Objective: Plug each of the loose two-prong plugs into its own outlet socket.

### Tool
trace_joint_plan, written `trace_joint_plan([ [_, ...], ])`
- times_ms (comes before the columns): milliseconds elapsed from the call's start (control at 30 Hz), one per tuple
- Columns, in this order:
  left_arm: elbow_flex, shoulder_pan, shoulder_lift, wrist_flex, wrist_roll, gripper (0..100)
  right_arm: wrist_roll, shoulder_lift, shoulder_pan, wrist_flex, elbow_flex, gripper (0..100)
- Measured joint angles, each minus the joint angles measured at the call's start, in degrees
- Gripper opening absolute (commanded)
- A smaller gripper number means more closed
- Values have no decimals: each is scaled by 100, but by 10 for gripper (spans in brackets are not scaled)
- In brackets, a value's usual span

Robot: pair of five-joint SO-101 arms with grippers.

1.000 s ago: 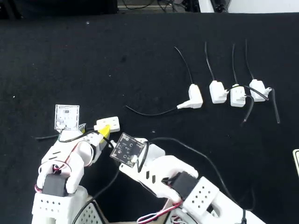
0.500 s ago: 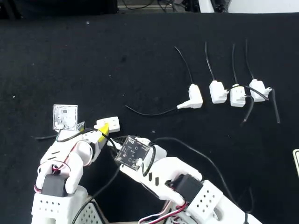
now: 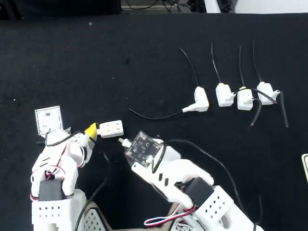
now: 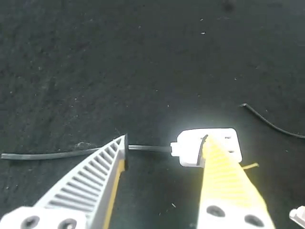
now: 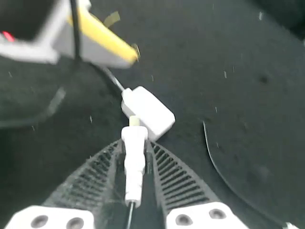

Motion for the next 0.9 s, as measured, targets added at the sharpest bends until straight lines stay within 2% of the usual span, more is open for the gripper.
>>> trace_joint_plan([
  [133, 0, -149, 0, 0, 53, 256, -264, 914, 281, 273, -879, 11],
  [300, 114, -132, 0, -132, 53, 256, -782, 3033, 343, 545, -2400, 12],
  [400, 114, -229, 0, -132, 53, 256, -1222, 4369, 343, 1099, -3516, 11],
  [600, 141, -1020, 0, -132, 53, 256, -2031, 6716, 343, 2620, -5943, 11],
  [767, 211, -1327, 0, -132, 53, 256, -2338, 8378, 343, 3780, -7771, 11],
  [900, 211, -1468, 0, -132, 53, 256, -2374, 9310, 343, 4158, -8659, 11],
])
